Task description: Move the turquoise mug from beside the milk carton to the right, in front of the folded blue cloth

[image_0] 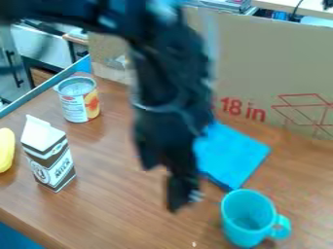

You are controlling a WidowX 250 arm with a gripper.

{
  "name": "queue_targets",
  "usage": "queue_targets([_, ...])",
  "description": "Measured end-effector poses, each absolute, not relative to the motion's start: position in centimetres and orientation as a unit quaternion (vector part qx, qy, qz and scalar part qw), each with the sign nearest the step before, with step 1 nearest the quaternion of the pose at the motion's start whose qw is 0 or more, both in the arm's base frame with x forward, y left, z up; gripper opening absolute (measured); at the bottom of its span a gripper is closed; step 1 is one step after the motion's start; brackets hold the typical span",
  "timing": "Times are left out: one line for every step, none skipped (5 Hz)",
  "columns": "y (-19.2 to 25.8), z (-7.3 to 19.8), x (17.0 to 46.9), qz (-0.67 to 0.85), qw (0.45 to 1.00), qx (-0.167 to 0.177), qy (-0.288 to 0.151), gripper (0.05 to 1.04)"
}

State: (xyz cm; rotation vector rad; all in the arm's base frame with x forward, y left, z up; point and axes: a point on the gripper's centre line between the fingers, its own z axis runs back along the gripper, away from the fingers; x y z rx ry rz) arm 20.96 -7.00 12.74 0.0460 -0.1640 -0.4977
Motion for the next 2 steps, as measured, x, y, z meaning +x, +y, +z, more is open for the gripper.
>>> queue_targets([-2.4,14.3,18.9,-0.136,0.988,0.011,-0.068,1.001])
queue_targets([2.2,14.1,18.4,-0.089,0.995,0.005,-0.047,1.001])
